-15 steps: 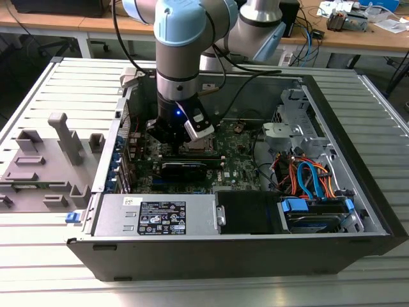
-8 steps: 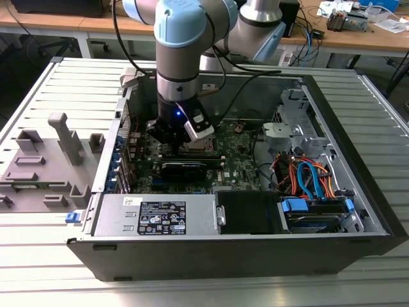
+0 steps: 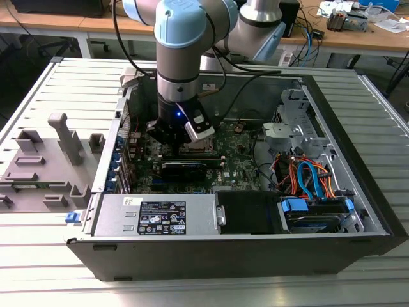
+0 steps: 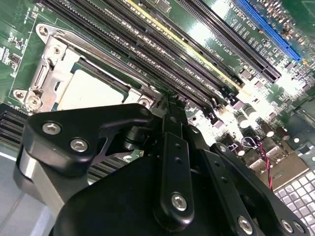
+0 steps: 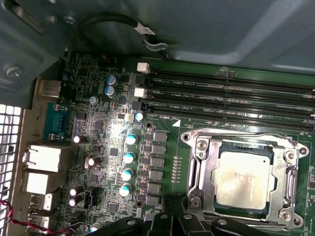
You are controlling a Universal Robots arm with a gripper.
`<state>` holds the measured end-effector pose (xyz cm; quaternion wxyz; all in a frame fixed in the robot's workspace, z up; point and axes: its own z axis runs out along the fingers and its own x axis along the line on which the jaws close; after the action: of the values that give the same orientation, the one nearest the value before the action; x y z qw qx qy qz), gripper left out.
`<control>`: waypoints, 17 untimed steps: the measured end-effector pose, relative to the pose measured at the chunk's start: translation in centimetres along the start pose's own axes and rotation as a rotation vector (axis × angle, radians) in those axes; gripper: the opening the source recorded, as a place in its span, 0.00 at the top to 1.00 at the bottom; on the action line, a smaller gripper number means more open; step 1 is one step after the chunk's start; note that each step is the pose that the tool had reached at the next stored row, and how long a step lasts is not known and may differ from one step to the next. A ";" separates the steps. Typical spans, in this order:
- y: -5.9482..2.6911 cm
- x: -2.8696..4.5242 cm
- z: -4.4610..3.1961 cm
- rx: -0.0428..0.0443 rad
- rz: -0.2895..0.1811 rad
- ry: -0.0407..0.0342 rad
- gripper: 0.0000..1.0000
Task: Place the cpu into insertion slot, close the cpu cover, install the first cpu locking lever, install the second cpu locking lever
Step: 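Install the second cpu locking lever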
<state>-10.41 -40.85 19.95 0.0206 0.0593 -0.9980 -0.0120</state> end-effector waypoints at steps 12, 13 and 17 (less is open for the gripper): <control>-0.24 -1.87 -1.01 -0.0022 0.000 0.0179 0.89; -0.30 -2.39 -1.01 -0.0029 0.001 0.0241 0.89; -0.61 -4.99 -1.07 -0.0063 0.001 0.0525 0.89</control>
<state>-5.35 -40.89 20.80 0.0470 0.0589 -0.9971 -0.0136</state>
